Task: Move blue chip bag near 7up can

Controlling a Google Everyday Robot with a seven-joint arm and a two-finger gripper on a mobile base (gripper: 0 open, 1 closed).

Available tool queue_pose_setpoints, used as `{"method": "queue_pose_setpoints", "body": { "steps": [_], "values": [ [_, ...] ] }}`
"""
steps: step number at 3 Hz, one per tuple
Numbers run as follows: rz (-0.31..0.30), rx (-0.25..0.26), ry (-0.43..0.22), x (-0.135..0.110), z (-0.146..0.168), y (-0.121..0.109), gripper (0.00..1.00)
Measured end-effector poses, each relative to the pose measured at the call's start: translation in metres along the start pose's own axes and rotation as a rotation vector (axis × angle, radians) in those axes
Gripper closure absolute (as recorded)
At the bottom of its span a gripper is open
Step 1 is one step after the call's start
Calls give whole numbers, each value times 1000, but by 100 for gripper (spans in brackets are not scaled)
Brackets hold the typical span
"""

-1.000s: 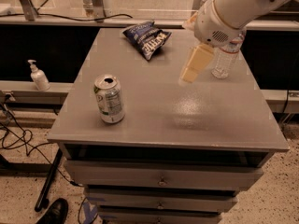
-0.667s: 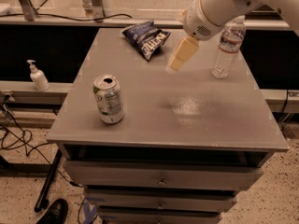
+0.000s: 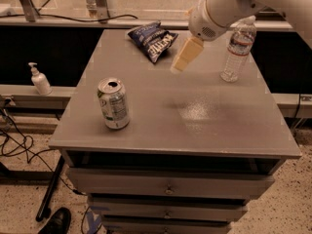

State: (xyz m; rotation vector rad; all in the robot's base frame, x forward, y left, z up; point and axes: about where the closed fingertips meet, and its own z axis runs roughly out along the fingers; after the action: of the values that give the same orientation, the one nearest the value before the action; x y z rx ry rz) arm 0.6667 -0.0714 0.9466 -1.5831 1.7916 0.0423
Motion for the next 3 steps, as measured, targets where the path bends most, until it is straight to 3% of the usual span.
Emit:
{"method": "queue_pose_setpoints", "body": {
  "steps": [1,2,3],
  "values": [
    [31,64,-5,0,29,-31,0],
    [50,107,41,2,65,-61,0],
    [79,102,85,8,101,-77,0]
  ]
}}
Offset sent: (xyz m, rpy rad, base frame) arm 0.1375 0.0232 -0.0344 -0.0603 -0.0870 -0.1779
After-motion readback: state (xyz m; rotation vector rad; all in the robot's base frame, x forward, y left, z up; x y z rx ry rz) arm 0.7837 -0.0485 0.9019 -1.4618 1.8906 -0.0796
